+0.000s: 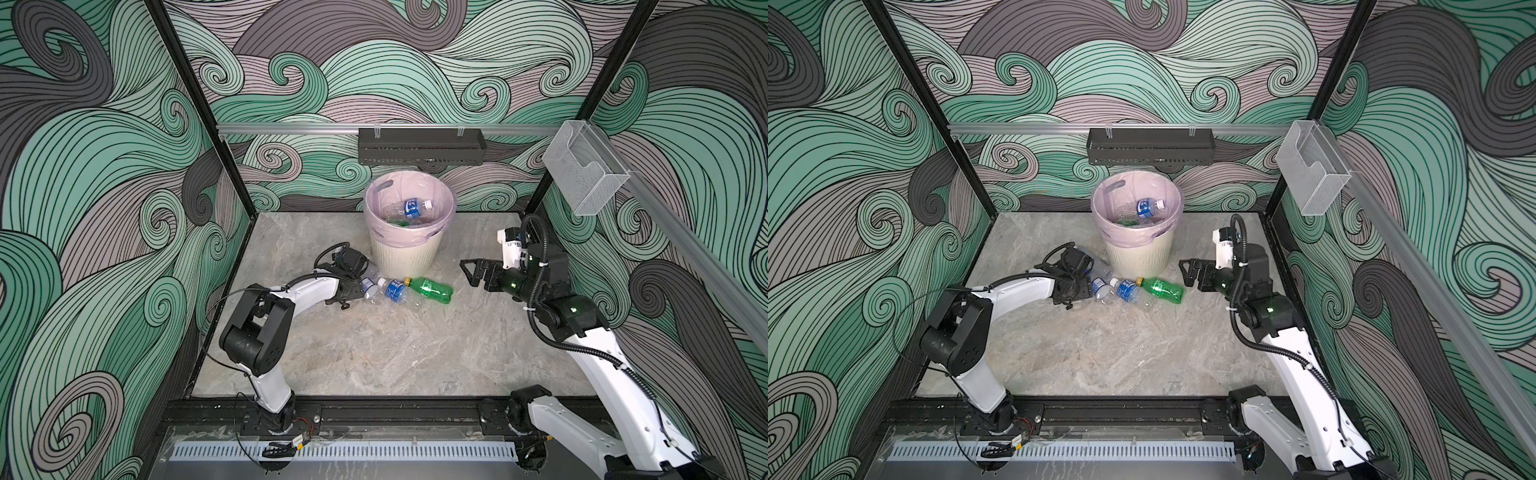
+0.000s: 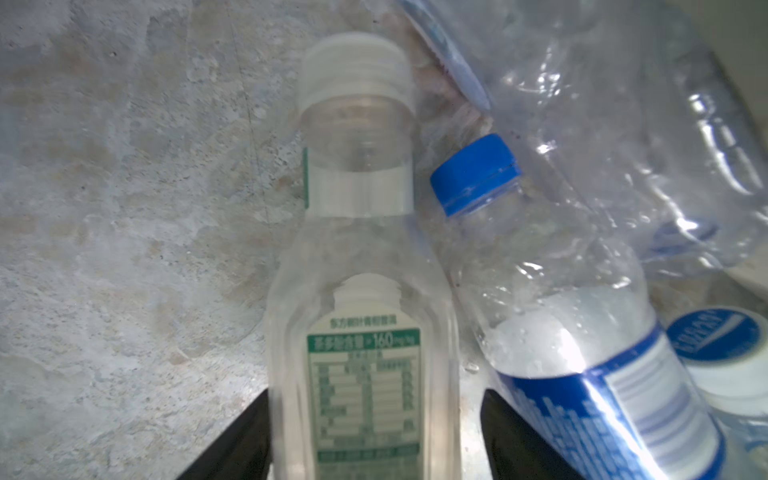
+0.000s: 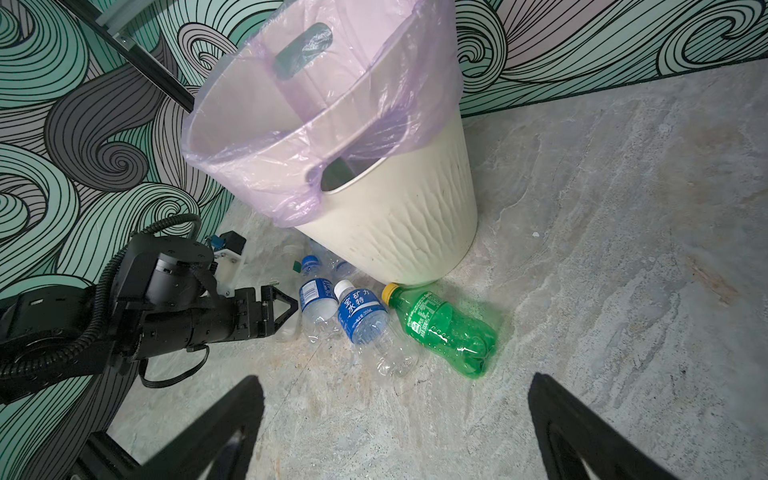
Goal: Throw the plastic bottles in the bin
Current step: 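Grasp the clear green-labelled bottle with the left gripper while the right withdraws, then lift the clear bottle with the left gripper and drop it into the bin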
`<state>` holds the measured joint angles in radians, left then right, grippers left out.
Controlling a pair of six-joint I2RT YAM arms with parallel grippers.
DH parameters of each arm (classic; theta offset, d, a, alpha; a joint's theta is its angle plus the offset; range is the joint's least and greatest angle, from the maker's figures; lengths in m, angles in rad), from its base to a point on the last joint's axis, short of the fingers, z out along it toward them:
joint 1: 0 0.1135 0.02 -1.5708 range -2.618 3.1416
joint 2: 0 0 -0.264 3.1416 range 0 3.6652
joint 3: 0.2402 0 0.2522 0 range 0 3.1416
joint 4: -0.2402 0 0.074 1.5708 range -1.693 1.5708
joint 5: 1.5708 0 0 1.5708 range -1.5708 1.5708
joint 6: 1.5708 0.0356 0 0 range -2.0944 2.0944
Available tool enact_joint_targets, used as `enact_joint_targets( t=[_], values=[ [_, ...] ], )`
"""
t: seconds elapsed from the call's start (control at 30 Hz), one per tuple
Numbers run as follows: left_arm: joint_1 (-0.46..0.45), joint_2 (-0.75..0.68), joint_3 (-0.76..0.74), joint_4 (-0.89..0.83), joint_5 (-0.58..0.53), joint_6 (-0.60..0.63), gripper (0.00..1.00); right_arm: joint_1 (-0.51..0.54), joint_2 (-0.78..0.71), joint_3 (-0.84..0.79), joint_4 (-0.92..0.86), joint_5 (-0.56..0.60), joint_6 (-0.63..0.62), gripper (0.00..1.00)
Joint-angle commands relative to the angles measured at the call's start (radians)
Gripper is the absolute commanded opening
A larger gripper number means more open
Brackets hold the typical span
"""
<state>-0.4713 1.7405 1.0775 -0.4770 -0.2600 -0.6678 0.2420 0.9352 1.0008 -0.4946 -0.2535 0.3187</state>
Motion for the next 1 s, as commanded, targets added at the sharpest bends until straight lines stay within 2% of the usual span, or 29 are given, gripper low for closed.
enact_joint_targets(
  t=[0.0,0.27,0.4,0.7,0.97],
  values=[
    [0.015,0.025,0.028,-0.019,0.009,-0.015,0.73,-0.002,-0.006,-0.009,0.034,0.006,0.008,1.0],
    [0.02,-0.021,-0.056,0.012,0.002,-0.001,0.56,-0.003,0.001,-0.027,0.044,0.015,0.008,1.0],
    [0.021,-0.096,-0.085,-0.009,-0.01,0.027,0.54,-0.004,0.005,-0.031,0.038,0.025,0.002,1.0],
    [0.022,-0.435,-0.183,-0.055,-0.049,0.11,0.53,-0.01,0.045,-0.085,0.079,0.062,0.008,1.0],
    [0.02,-0.771,-0.394,0.091,0.076,0.22,0.57,-0.014,0.087,-0.103,0.099,0.08,0.012,1.0]
  ],
)
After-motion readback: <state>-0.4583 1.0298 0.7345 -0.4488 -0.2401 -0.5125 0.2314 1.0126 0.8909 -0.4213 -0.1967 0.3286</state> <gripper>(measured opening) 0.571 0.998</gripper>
